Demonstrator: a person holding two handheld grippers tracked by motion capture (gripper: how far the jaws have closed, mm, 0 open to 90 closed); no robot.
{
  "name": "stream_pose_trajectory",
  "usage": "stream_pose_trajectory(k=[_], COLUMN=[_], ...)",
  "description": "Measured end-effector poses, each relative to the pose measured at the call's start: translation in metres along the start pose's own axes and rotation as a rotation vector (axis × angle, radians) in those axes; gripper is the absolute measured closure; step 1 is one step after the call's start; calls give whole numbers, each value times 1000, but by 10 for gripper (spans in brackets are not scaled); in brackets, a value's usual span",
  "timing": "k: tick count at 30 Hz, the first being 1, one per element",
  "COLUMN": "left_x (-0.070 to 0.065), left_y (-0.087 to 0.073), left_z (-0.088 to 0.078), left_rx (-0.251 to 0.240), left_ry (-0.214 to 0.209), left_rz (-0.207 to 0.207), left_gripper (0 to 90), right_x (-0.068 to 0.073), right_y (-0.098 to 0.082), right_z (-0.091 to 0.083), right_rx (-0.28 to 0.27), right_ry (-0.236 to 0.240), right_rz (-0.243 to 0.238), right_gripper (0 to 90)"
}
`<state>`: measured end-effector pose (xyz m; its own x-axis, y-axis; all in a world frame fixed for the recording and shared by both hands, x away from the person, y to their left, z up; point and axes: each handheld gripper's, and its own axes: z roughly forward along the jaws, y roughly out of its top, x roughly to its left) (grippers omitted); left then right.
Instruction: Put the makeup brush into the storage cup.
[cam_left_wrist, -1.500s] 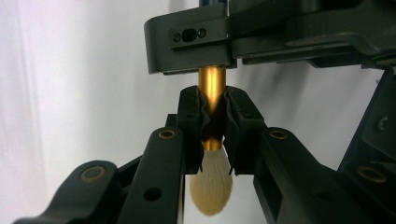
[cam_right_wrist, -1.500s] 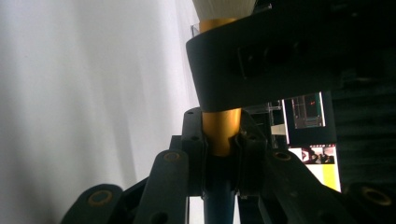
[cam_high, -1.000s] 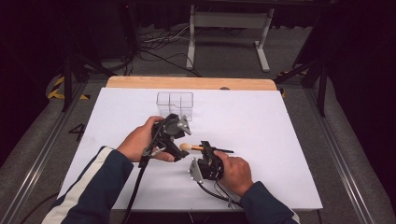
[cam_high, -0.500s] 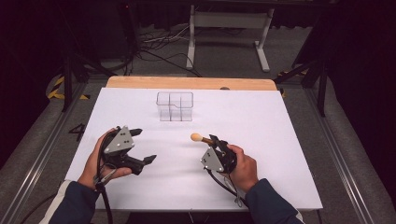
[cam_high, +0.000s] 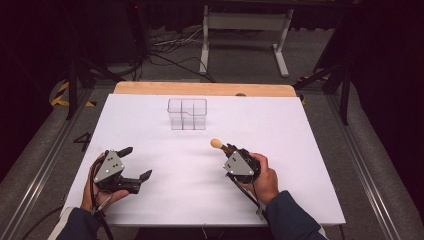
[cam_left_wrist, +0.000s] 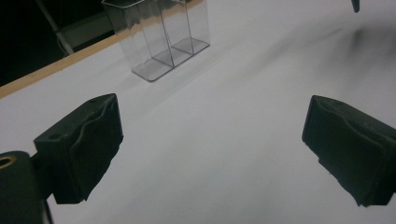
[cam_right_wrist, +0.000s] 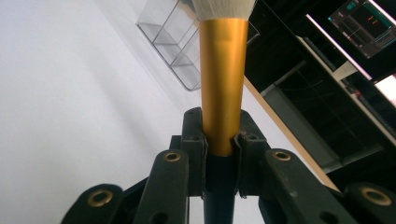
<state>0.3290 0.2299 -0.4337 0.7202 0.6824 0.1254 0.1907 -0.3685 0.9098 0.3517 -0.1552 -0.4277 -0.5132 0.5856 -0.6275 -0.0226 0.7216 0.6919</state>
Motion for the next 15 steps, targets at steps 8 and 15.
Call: stream_pose_trajectory(k=[8, 15], left_x=[2, 4], left_y=[-13, -17], left_z=[5, 7], left_rx=[-17, -28], left_ry=[-16, -8], left_rz=[-4, -30], left_gripper=[66, 67], right_x=[-11, -20], right_y=[-7, -12], right_z=[0, 1], right_rx=[-46, -126], right_ry=[81, 195], right_rz=[149, 296], right_gripper=[783, 783])
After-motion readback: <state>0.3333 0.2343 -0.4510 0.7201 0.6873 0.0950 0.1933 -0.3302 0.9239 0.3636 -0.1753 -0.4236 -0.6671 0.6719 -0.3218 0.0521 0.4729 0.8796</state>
